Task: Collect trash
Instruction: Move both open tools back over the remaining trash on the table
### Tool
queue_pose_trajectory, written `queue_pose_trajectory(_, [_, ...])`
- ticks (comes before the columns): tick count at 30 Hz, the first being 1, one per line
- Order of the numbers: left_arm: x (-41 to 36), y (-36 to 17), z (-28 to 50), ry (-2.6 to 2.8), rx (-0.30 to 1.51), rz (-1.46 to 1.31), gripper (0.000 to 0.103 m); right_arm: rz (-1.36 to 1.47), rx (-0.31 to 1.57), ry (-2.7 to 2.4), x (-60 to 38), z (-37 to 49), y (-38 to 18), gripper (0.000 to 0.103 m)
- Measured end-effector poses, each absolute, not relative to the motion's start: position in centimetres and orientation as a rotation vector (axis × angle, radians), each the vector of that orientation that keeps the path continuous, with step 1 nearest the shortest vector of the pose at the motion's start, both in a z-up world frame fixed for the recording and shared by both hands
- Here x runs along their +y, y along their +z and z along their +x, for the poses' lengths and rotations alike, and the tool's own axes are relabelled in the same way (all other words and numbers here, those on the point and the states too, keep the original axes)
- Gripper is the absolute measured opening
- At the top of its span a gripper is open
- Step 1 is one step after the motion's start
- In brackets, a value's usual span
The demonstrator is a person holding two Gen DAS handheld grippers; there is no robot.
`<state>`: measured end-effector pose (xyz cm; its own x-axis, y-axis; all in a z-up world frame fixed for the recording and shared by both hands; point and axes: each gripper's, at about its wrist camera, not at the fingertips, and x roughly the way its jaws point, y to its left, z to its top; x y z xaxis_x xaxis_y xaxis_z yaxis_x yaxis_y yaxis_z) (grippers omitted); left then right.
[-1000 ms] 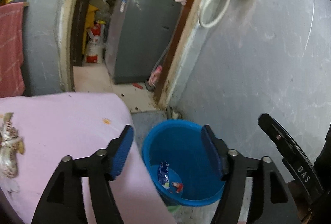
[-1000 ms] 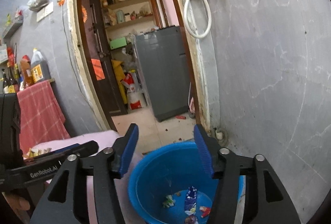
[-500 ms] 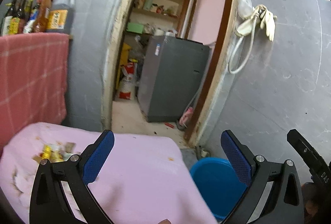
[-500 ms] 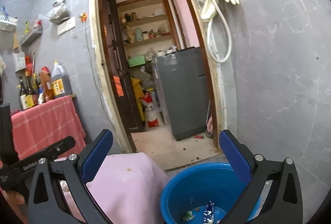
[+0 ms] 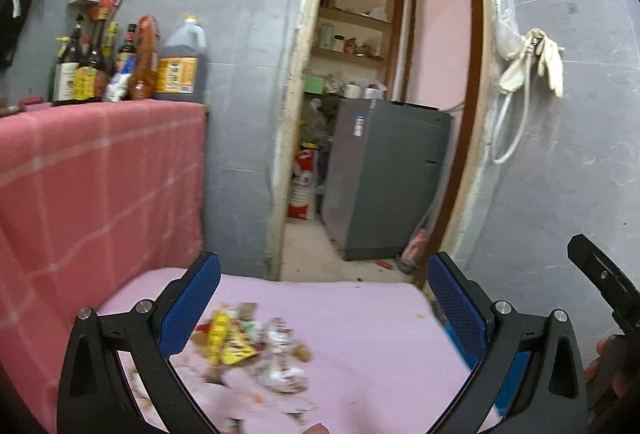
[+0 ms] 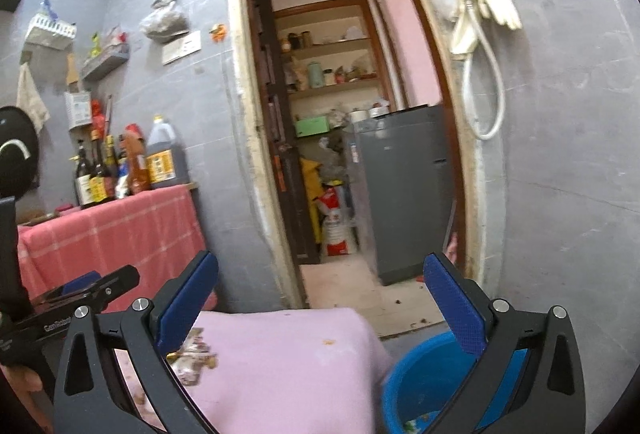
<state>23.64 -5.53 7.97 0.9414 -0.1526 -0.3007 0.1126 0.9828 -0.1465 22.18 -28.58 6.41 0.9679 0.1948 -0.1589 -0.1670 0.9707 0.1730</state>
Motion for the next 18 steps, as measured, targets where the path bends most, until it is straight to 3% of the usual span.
queue_pose_trajectory(18, [4.9, 4.0, 21.1, 0.092, 0.396, -0.160, 0.101, 0.092, 0.267, 0.364, -20.2, 24.7, 4.3, 0.103])
